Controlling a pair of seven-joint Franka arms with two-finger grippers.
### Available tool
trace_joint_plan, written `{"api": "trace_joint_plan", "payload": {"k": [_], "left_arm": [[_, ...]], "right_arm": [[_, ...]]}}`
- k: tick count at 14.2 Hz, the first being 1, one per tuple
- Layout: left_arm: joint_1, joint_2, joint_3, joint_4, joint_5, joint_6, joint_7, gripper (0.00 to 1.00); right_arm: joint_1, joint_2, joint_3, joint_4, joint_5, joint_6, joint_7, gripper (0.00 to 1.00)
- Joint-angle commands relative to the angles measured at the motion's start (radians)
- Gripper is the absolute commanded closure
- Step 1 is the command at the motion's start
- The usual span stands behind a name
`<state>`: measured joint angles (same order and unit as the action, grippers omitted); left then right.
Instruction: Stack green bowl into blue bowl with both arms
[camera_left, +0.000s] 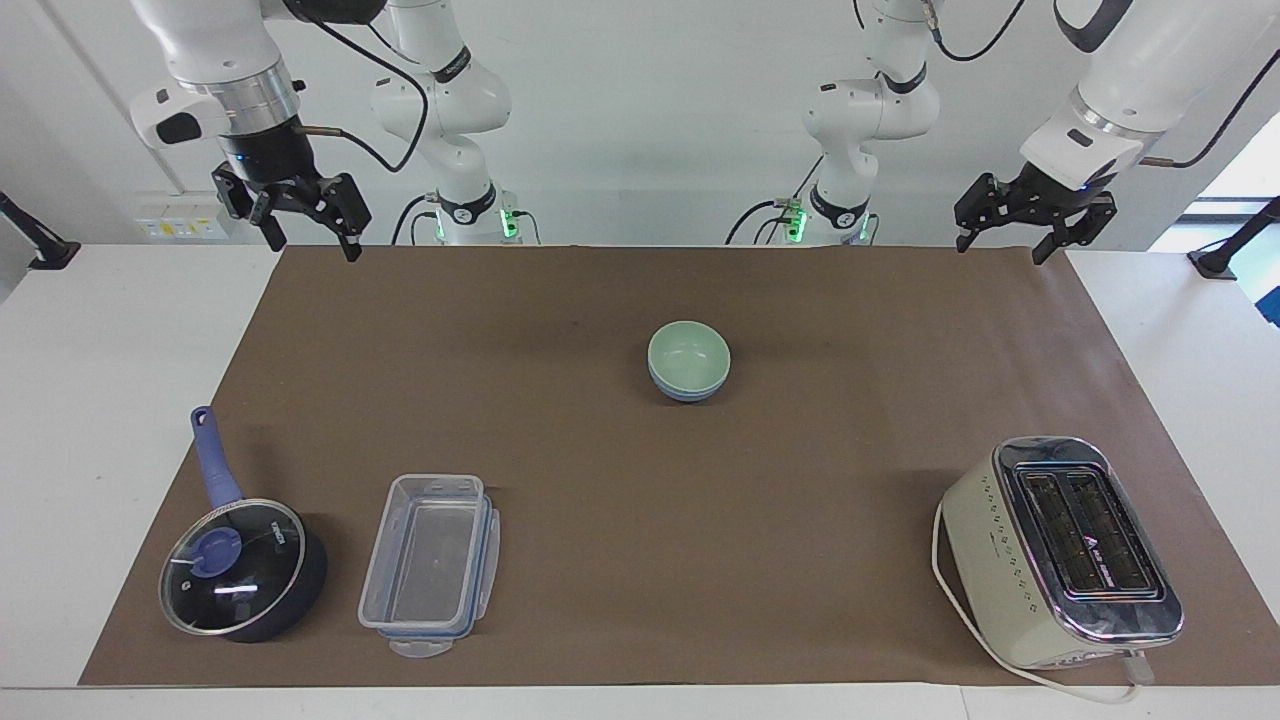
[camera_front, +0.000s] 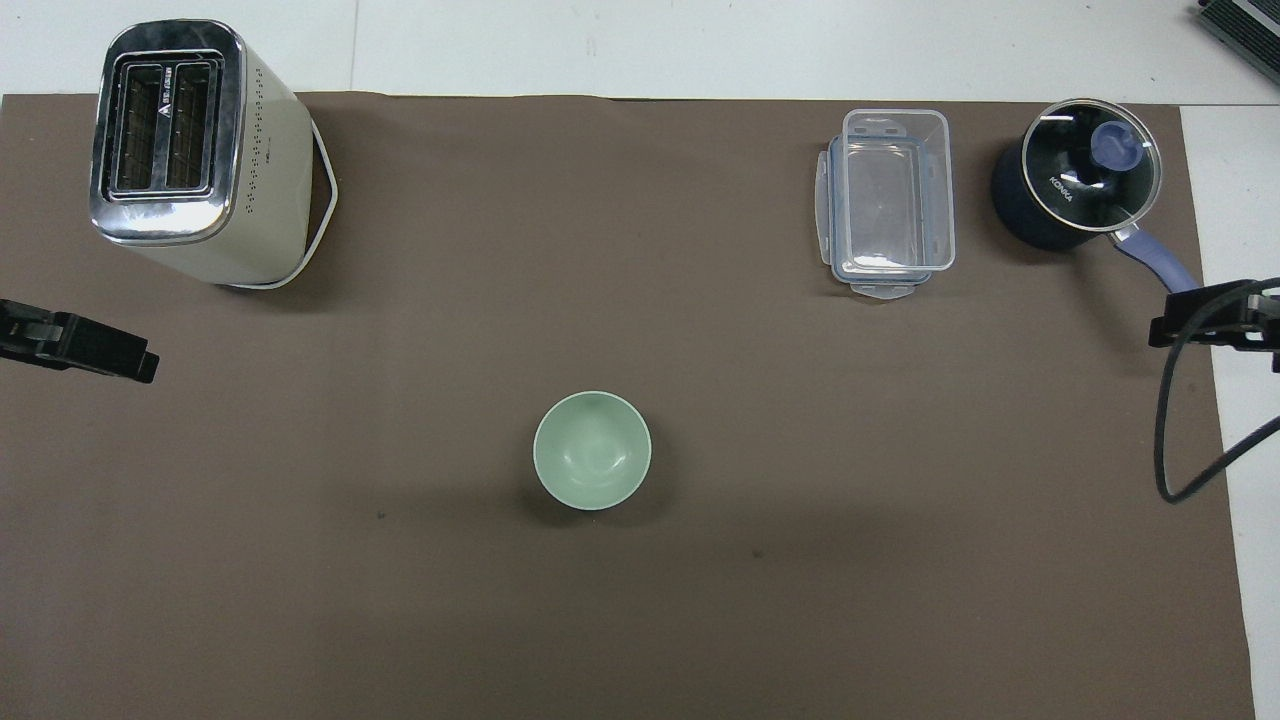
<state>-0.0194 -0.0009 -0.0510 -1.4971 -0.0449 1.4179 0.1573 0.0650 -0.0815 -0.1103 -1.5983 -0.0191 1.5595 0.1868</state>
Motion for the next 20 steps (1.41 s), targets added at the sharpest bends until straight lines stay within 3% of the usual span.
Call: {"api": "trace_joint_plan", "payload": {"k": [1,3,20], "left_arm": [[0.01,-0.019,-0.007,-0.015,0.019,0.001,0.005,0.0],[0.01,-0.019,-0.007,-0.017,0.019,-0.001,0.005,0.0],[0.01,-0.019,-0.007,-0.017,0.019,-0.001,0.005,0.0]], "right_arm": [[-0.034,-0.027,0.008,-0.028,0.002,-0.009,-0.05,0.0],[-0.033,-0.018,0.012,-0.014,-0.009,-0.012,-0.121,0.0],[-0.028,-0.007,0.024,-0.012,-0.027,-0.021,-0.171,0.0]]}}
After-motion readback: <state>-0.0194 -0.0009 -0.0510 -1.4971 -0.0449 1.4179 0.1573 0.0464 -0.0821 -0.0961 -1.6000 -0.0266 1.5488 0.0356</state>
